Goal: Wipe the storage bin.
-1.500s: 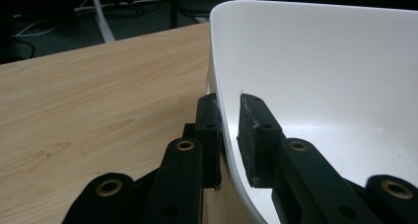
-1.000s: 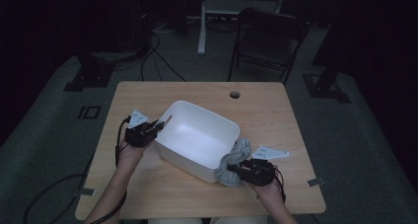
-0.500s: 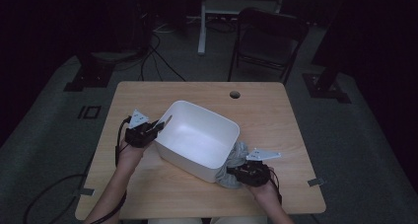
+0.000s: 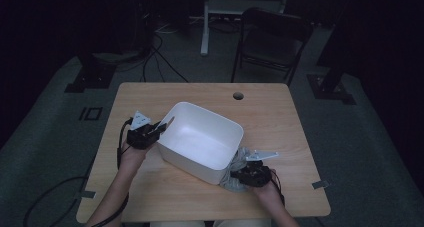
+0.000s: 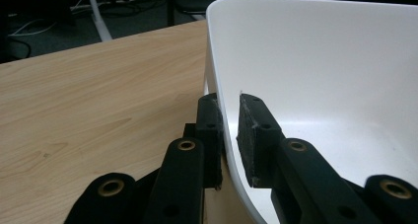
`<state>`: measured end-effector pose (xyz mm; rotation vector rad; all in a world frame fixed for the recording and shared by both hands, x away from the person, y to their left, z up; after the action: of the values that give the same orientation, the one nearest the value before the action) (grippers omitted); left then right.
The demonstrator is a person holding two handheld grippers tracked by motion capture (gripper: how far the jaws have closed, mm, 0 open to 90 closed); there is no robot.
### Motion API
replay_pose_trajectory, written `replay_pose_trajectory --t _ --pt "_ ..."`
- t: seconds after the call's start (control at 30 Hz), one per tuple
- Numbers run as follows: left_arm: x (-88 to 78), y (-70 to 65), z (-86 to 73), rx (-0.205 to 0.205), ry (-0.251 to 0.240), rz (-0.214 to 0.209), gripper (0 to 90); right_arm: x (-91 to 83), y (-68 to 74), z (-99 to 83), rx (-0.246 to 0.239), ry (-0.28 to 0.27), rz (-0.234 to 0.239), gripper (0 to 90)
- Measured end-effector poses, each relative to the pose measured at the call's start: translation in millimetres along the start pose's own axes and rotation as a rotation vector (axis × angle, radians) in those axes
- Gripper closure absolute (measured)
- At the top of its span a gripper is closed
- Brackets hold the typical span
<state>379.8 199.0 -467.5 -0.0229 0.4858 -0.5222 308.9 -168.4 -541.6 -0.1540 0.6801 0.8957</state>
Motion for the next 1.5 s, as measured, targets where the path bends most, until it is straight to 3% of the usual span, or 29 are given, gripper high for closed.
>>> replay_pose_trajectory --t 0.17,0.23,0.3,0.37,0.43,0.63,1.3,1.37,1.43,1.5 --pt "0.3 -0.6 0.8 0.003 0.008 0.007 79.9 -32.1 -2.1 18.8 0.000 -0.158 0.006 70.5" --pt "0.6 -0.5 0.7 -0.005 0.005 0.004 79.9 -48.2 0.0 27.6 -0.016 -0.250 0.008 70.5" --pt "0.8 -0.2 1.1 -0.003 0.009 0.000 79.9 -57.4 2.4 35.3 -0.038 -0.308 0.005 70.4" --pt "0.8 -0.5 0.9 -0.005 0.008 0.000 79.9 -53.4 3.6 38.6 -0.059 -0.290 -0.021 70.5" --pt "0.8 -0.8 1.0 0.000 0.008 0.003 79.9 -48.2 1.4 37.5 -0.038 -0.284 -0.034 70.8" --pt "0.8 -0.4 1.1 0.004 0.011 -0.004 79.9 -23.3 -3.8 23.3 -0.024 -0.162 -0.071 71.0" --pt "0.5 -1.0 1.3 0.006 0.016 0.007 79.8 -14.4 -9.6 17.2 -0.016 -0.156 -0.088 71.6" --pt "0.6 -0.9 1.3 0.006 0.015 0.007 79.8 -13.3 -10.7 16.5 -0.018 -0.138 -0.095 71.8" --pt "0.6 -0.8 1.3 0.005 0.015 0.007 79.8 -5.0 -12.9 11.6 -0.020 -0.072 -0.109 71.7" --pt "0.5 -0.6 1.3 0.007 0.014 0.010 79.7 5.1 -16.8 3.5 0.027 -0.053 -0.091 71.5"
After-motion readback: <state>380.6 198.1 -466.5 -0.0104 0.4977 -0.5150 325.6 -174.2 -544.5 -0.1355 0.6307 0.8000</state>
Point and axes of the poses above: each handheld gripper's, and its own axes: x roughly forward along the jaws, z roughly out of its top, y roughly to its left, the point moved 2 cm from there along x, roughly forward along the jaws, and after that the axes turned 8 degrees about -x, right-handed, at the moved point
